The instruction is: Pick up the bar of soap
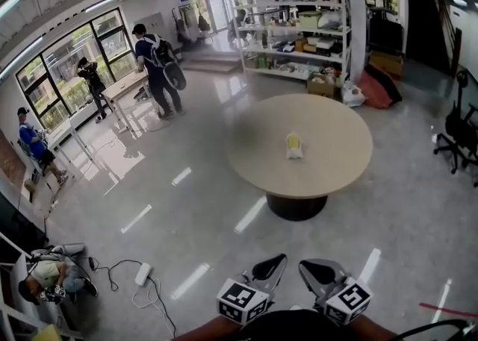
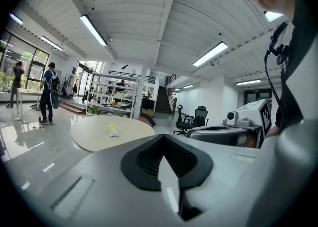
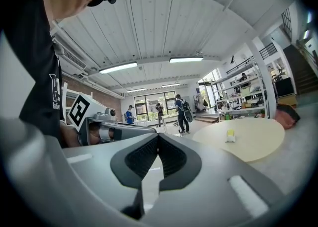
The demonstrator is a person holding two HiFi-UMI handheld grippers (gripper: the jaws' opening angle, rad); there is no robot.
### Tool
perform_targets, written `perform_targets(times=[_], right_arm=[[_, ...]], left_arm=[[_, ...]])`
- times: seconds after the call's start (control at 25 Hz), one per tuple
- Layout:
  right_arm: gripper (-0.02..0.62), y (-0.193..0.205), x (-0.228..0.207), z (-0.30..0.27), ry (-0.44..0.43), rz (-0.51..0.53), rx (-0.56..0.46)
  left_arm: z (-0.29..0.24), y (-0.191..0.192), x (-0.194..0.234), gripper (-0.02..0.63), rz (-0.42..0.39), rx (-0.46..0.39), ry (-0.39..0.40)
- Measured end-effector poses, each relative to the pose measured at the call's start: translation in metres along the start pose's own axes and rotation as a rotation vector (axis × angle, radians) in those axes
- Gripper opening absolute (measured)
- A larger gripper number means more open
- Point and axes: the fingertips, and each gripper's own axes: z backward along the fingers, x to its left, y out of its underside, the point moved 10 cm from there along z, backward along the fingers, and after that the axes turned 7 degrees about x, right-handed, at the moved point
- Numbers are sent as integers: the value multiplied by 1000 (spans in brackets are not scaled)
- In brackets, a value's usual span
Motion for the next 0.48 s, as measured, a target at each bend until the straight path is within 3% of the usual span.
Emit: perform_targets(times=[0.48], right_arm=[[5,-2,-62,25,-13,-67,-16]], left_arm=[[-53,-27,-18,7,-9,42,-22]])
